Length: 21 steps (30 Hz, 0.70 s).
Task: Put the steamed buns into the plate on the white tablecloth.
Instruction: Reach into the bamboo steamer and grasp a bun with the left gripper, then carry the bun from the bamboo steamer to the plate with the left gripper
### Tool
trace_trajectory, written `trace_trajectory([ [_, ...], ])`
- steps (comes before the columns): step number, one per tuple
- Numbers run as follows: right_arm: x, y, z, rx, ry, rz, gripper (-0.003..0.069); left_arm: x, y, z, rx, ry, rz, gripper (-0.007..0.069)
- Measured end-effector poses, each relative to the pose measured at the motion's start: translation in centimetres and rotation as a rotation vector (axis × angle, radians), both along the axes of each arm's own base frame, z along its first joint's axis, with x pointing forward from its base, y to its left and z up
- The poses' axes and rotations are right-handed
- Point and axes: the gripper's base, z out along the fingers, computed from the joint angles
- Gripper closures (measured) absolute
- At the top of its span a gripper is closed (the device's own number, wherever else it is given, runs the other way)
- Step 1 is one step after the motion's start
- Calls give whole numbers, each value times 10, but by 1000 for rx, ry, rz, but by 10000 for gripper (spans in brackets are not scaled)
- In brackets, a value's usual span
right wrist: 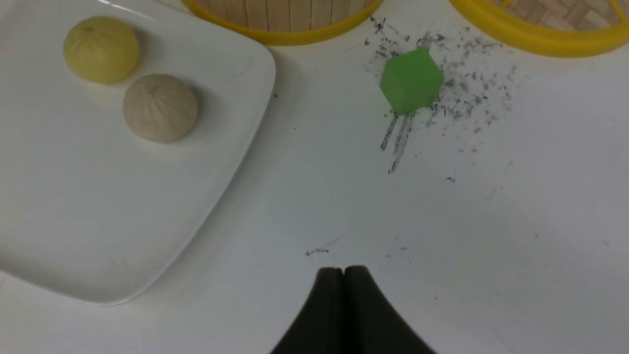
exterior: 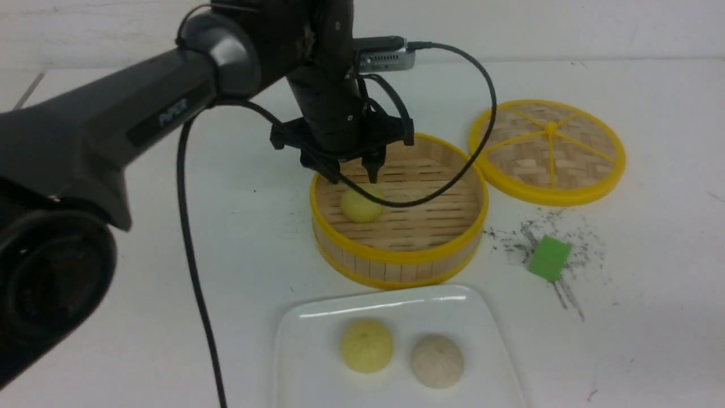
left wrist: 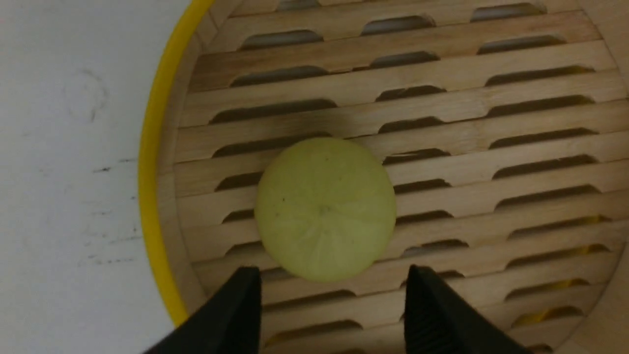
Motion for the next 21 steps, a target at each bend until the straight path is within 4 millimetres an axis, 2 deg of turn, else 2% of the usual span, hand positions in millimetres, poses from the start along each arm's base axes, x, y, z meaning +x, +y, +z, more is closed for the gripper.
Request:
trace_trajectory([
  [4,0,1,-4,9,9,-2,666,7,-6,-28,14,45,1,194],
  [5,0,1,-4,8,10,-1,664,7,-6,-28,15,45,1,194],
  [8,1,1,-5,10,7,-4,662,12,-9,-44,21,64,1,201],
  [10,1,1,-5,11,6,-4,660,12,-9,-46,22,66,1,209],
  [12,1,1,-4,12,3,-5,659,13,-10,-50,25,71,1,267],
  [15,1,1,-4,14,3,-5,657,13,-10,-50,21,72,-2,398],
  [16,1,1,-4,14,3,-5,657,13,-10,-50,22,73,-3,408],
  [17,1,1,-4,18,5,-4,656,13,-10,-49,26,72,-13,483],
  [19,1,1,-4,24,6,-3,654,11,-9,-46,36,79,-27,575],
  [21,1,2,-4,26,7,-3,654,8,-7,-40,46,84,-41,598],
])
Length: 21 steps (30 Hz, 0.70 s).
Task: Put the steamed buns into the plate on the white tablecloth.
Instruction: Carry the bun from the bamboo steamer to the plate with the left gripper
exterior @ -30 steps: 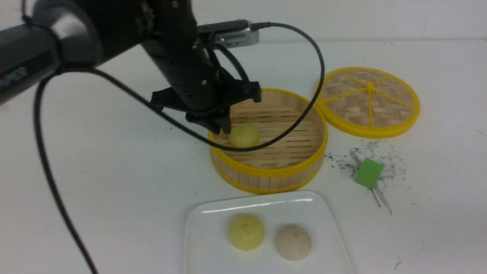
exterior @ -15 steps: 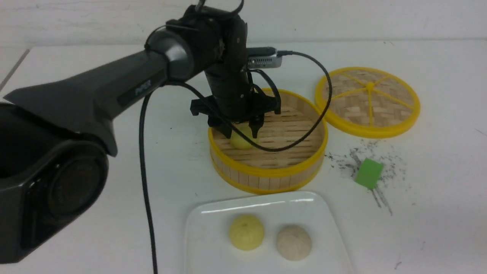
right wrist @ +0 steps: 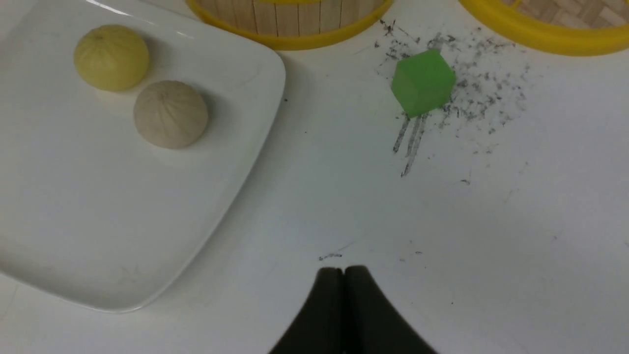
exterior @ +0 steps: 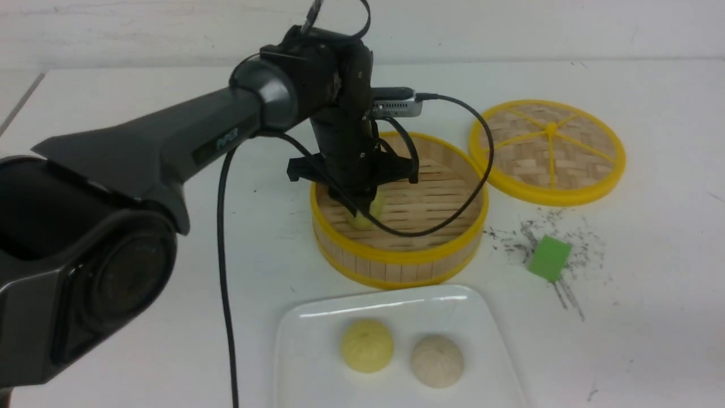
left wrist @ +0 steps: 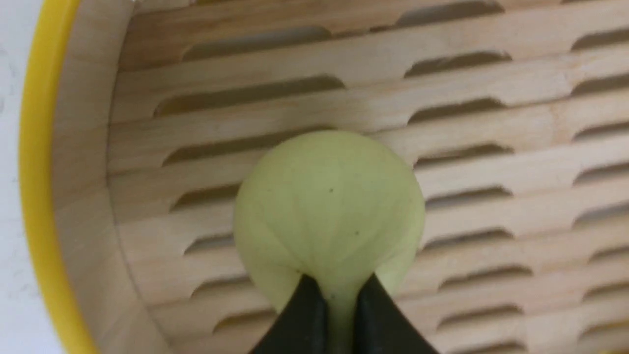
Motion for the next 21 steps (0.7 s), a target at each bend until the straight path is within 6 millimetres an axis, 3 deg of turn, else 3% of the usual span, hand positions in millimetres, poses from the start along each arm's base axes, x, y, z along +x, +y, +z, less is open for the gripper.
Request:
trace_trajectory([
  [4,0,0,0,0,0,0,651,-12,5,26,-6,14,-27,603],
  [11,0,0,-1,1,3,0,647,-69,41,157,-59,-199,-132,603],
  [14,0,0,-1,2,5,0,647,-104,60,196,-91,-281,-170,603],
  [16,0,0,-1,2,5,0,647,-115,66,203,-110,-289,-176,603],
  [18,0,0,-1,2,5,0,647,-143,77,208,-157,-266,-186,603],
  [21,0,0,-1,4,6,1,645,-170,86,190,-188,-172,-195,602],
])
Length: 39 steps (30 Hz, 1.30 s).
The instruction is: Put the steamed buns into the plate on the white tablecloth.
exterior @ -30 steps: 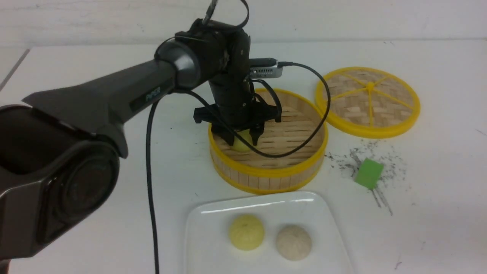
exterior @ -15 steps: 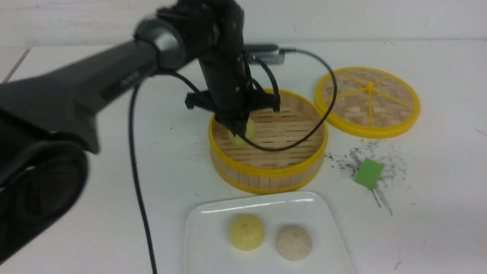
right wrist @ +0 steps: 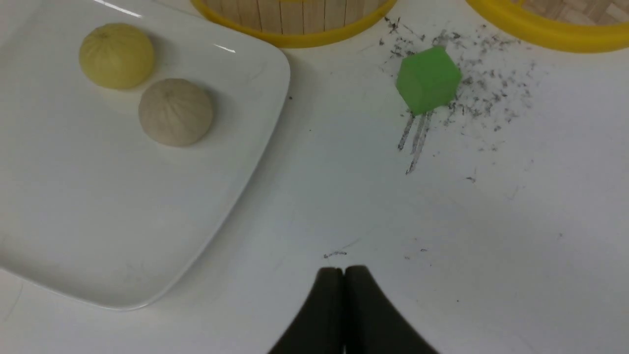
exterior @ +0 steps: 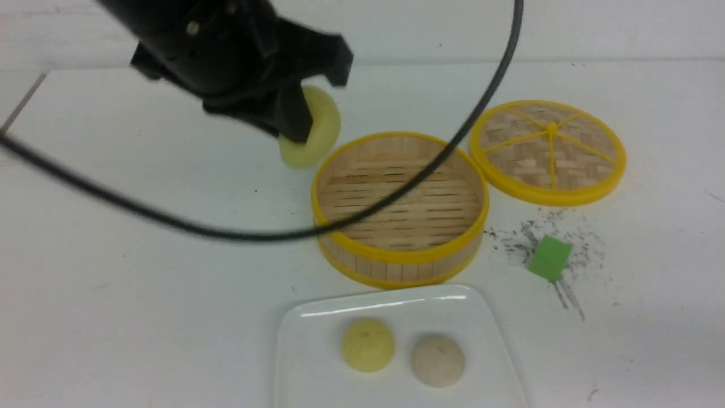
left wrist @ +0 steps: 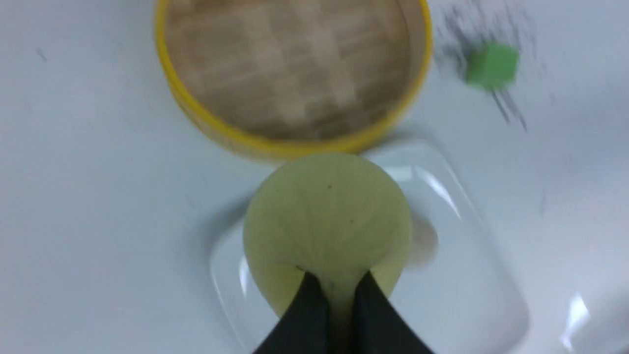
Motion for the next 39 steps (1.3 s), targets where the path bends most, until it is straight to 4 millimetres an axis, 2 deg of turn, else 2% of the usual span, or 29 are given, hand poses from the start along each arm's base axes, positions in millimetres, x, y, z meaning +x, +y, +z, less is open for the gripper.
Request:
trace_trajectory([
  [5,0,1,0,11,2,1,639,-31,4,-71,44,249,-24,602],
  [8,0,1,1,19,-2,1,635,-46,-11,-122,51,315,-53,601],
  [9,0,1,1,19,-2,1,634,-46,-13,-122,52,317,-58,601],
  [10,0,1,1,21,-2,1,633,-53,-25,-143,52,323,-76,599],
  [11,0,1,1,22,-2,1,633,-53,-27,-144,54,327,-81,599],
  [12,0,1,1,22,-3,0,631,-57,-37,-156,64,335,-97,598],
  [17,0,1,1,23,-6,0,626,-64,-66,-184,86,364,-111,587],
  [20,0,1,1,23,-7,-1,621,-67,-78,-202,118,396,-117,546],
  [23,0,1,1,23,-7,-1,616,-67,-81,-210,133,420,-101,452],
  [24,0,1,1,23,-7,-1,616,-67,-81,-210,133,421,-101,444],
  [26,0,2,2,41,-4,1,615,-65,-83,-211,122,408,-92,343],
  [31,-10,2,12,85,-37,15,612,-61,-85,-210,99,360,-89,198],
  [34,-23,-1,20,92,-78,27,612,-60,-85,-210,97,351,-88,139],
  [39,-55,-11,32,99,-120,23,612,-59,-82,-202,108,307,-109,109],
])
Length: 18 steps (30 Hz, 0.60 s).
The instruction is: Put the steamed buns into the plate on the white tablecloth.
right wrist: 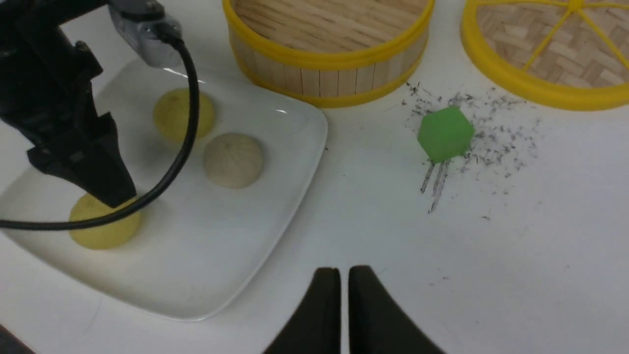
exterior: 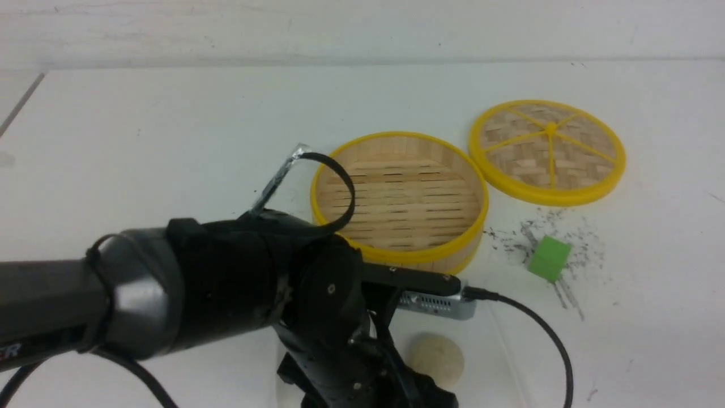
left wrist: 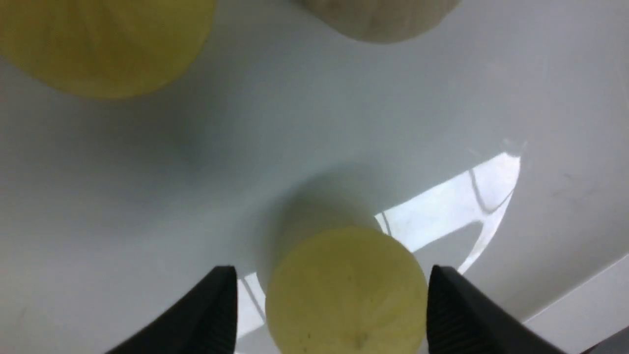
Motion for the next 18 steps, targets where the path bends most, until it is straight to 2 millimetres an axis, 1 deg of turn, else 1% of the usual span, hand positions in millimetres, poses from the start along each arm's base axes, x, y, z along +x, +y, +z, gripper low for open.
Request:
trace_trajectory([
  [1,-3,-1,1,2,-5,-5,612,0,0,2,0,-7,-4,109],
  [2,-14,-6,4,11,-31,-30,612,3,-1,9,-5,-38,-17,109],
  [4,-25,-12,6,29,-64,-68,612,6,-2,18,-10,-69,-31,113],
  [5,-34,-19,6,57,-88,-122,612,9,-3,27,-8,-103,-48,121],
  [7,-48,-30,4,98,-148,-210,612,14,-6,39,-5,-142,-66,147],
  [10,-59,-39,4,162,-227,-289,612,19,-9,52,-14,-175,-74,196],
  [13,-53,-40,1,199,-258,-321,612,20,-11,57,-30,-188,-73,286],
  [14,-51,-39,0,202,-260,-322,612,20,-11,58,-32,-189,-73,302],
  [16,-35,-34,-9,220,-262,-318,635,20,-12,58,-37,-195,-72,431],
  [18,-27,-31,-15,225,-252,-315,658,20,-12,58,-37,-195,-72,480],
])
